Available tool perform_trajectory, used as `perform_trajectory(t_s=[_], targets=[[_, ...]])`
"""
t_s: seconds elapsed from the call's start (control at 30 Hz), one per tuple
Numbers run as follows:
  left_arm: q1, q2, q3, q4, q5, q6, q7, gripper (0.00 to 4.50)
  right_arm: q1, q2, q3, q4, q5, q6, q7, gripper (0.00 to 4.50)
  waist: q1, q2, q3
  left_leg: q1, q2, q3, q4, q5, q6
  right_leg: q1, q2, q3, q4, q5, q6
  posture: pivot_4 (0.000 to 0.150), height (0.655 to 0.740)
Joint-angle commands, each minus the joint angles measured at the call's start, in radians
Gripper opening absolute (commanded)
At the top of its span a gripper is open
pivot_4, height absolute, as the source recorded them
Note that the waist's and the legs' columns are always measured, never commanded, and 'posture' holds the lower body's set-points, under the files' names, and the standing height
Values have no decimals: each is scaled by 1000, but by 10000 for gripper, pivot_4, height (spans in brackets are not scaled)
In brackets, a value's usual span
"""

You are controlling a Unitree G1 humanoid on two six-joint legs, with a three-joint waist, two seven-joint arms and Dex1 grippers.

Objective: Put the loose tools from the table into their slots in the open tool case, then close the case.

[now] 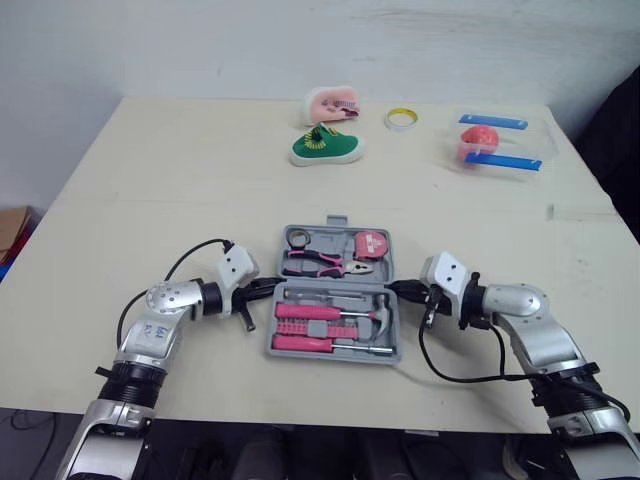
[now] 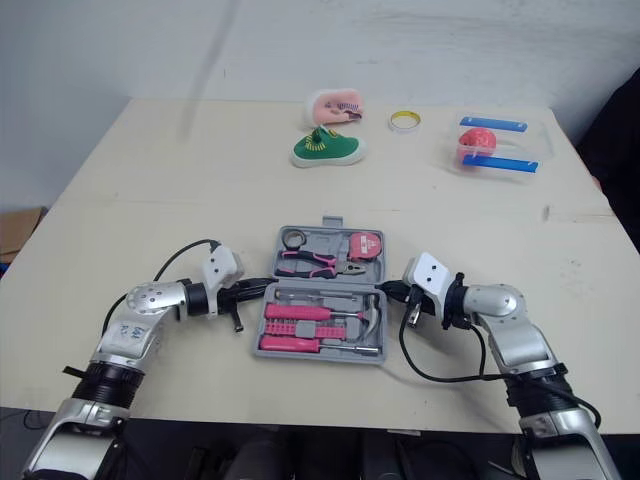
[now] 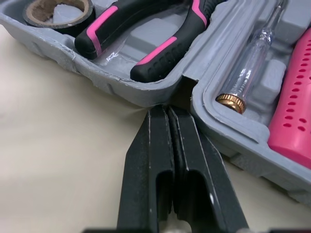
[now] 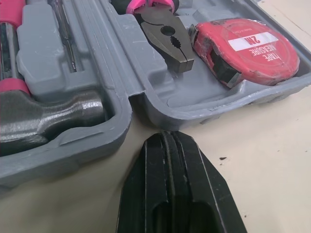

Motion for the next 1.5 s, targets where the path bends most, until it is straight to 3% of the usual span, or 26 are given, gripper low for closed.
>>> perform_trajectory(t_s=[0.03,0.2,0.3,0.33,0.37,0.43,0.47,0.57,0.6,0.77,0.9,1.1,1.5], targets=[[-11,-11,-2,33,22,-9,18,0,-3,8,19,13,-23,1,-5,346,-1,0,0,0,0,0,0,0,0,0,0,0,0,0,0,1500,7400],[11,35,40,34,0,17,-2,0,33,-44,-32,-37,2,83,-4,346,0,0,0,0,0,0,0,0,0,0,0,0,0,0,0,1500,7400],[40,74,97,-8,-39,22,-9,7366,66,-96,-98,-95,32,155,-21,0,0,0,0,0,0,0,-1,0,0,0,0,0,0,0,0,1500,7400],[49,88,112,-20,-44,14,-12,12555,78,-116,-115,-112,43,172,-17,6706,0,0,0,-1,0,0,-1,0,0,-1,0,0,-1,0,0,1500,7400],[59,105,128,-35,-54,18,-20,16602,94,-140,-130,-133,58,191,-4,9801,0,0,0,-1,0,0,-1,0,0,-1,0,0,-1,0,0,1500,7400],[75,135,150,-65,-70,17,-43,26300,116,-167,-176,-169,93,229,-4,20216,2,0,0,-2,0,0,-1,0,0,-1,-1,0,-2,0,0,1500,7400],[80,153,168,-99,-98,48,-59,29240,126,-182,-214,-211,151,308,5,23339,3,0,0,-2,0,0,-1,0,0,-1,-1,0,-2,0,0,1500,7400],[66,192,195,-196,-130,213,-17,43111,116,-212,-273,-320,211,575,-73,39183,1,0,3,-3,0,0,-1,-2,3,-2,-1,0,-2,0,0,1500,7400],[51,200,196,-225,-136,305,16,45000,90,-213,-283,-359,240,709,-113,44369,1,0,3,-3,0,0,-2,-2,3,-2,-1,0,-1,0,0,1500,7400],[-88,181,172,-353,-200,731,145,45000,-103,-172,-315,-474,394,1252,-233,44796,-2,1,3,-5,0,-1,-3,-2,3,-6,-1,0,0,0,0,1500,7400],[-216,94,135,-349,-177,934,285,45000,-292,-34,-340,-455,360,1536,-398,44796,1,1,3,-16,-1,-1,0,2,-3,-17,0,1,9,0,0,1500,7400],[-306,28,42,-287,-121,977,363,45000,-377,61,-290,-393,376,1563,-581,44796,2,1,3,-33,-2,0,4,5,-3,-36,0,3,14,0,0,1500,7400],[-355,-29,35,-200,-104,988,421,45000,-441,125,-234,-306,488,1563,-796,44796,0,1,3,-34,-2,0,5,7,-3,-37,0,3,17,0,0,1500,7400]])
